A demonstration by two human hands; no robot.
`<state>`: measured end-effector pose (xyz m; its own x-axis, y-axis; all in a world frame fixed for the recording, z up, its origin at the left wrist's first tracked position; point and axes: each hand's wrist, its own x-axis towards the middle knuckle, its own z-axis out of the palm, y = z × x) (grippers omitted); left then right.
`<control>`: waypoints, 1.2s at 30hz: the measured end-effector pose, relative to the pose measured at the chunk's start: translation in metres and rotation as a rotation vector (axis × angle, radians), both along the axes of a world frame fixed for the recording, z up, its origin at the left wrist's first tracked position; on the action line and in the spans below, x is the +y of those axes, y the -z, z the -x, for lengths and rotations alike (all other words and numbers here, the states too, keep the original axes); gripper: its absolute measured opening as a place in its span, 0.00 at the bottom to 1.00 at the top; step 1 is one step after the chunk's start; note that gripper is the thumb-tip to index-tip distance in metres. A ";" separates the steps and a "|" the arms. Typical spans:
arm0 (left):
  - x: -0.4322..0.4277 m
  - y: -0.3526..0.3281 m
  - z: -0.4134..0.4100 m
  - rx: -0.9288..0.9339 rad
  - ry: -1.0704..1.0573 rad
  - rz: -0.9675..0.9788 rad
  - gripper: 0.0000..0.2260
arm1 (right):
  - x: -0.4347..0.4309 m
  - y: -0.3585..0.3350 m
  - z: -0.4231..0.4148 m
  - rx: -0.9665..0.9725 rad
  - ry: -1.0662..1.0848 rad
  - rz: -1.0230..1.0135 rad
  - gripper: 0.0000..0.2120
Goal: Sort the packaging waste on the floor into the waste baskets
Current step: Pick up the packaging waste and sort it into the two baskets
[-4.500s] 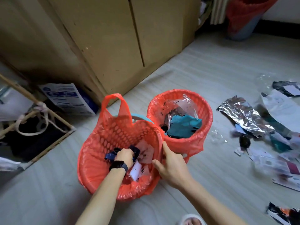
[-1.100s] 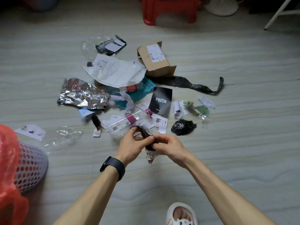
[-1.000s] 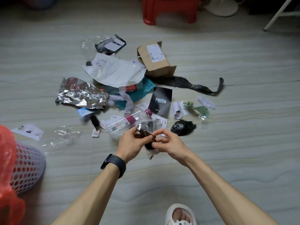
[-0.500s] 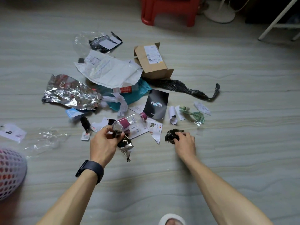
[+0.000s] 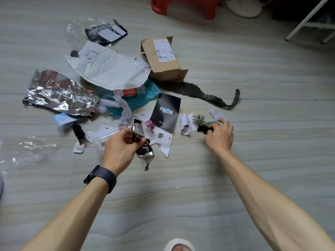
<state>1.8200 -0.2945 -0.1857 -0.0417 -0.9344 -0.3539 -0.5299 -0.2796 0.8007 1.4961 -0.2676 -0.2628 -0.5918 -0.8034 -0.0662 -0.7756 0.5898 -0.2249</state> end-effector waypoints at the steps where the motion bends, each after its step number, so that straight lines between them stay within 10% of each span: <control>1: 0.000 0.000 0.001 -0.007 0.017 0.001 0.07 | -0.008 0.003 0.005 0.021 -0.030 -0.064 0.10; 5: -0.014 -0.005 0.010 -0.044 0.074 0.010 0.08 | -0.025 0.019 0.009 -0.033 -0.228 -0.351 0.17; 10: -0.032 -0.014 0.037 -0.040 0.169 0.057 0.09 | 0.006 0.025 -0.010 -0.019 -0.289 -0.231 0.15; 16: -0.036 -0.020 0.061 -0.057 0.246 0.067 0.10 | 0.027 0.012 0.006 -0.115 -0.193 -0.371 0.36; 29: -0.016 -0.032 0.078 -0.083 0.290 0.069 0.10 | 0.071 0.001 0.018 -0.408 -0.074 -0.343 0.03; 36: -0.022 -0.043 0.058 -0.100 0.270 0.073 0.09 | 0.033 -0.019 0.042 -0.398 0.037 -0.141 0.04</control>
